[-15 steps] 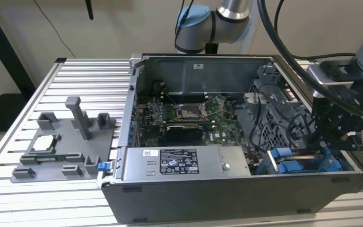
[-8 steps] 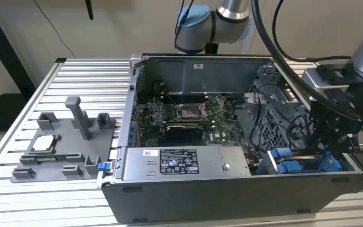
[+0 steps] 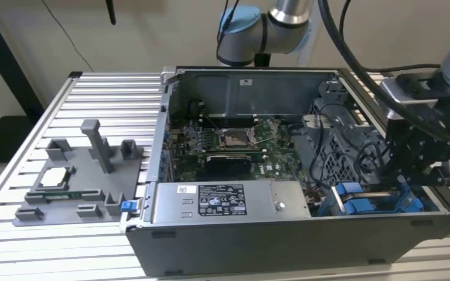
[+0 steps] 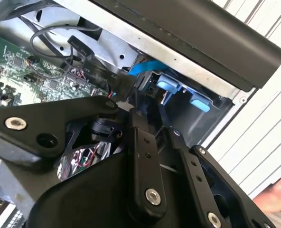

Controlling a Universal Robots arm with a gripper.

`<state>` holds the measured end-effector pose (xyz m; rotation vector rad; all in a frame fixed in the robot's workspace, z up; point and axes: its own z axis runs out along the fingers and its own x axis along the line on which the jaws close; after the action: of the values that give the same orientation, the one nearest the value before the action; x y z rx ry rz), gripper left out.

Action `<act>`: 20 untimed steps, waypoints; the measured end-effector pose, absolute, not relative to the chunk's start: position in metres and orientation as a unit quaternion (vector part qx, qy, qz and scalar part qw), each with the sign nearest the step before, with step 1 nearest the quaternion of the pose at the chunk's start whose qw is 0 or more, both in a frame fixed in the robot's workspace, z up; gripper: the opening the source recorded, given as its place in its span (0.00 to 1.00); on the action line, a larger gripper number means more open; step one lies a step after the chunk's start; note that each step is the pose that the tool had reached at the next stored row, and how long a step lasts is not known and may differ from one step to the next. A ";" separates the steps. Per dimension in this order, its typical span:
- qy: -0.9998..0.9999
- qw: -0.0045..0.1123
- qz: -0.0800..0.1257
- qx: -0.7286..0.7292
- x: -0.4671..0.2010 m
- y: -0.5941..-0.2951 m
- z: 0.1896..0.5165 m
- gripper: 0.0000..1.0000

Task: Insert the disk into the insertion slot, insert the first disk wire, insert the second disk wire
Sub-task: 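Insert the second disk wire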

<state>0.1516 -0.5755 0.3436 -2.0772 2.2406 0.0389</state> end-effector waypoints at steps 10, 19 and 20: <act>0.733 0.043 0.013 -0.679 0.152 -0.576 0.386 1.00; 0.733 0.043 0.013 -0.679 0.152 -0.576 0.394 1.00; 0.733 0.043 0.013 -0.679 0.152 -0.576 0.394 1.00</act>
<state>0.1516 -0.5755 0.3942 -2.0773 2.2407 0.0386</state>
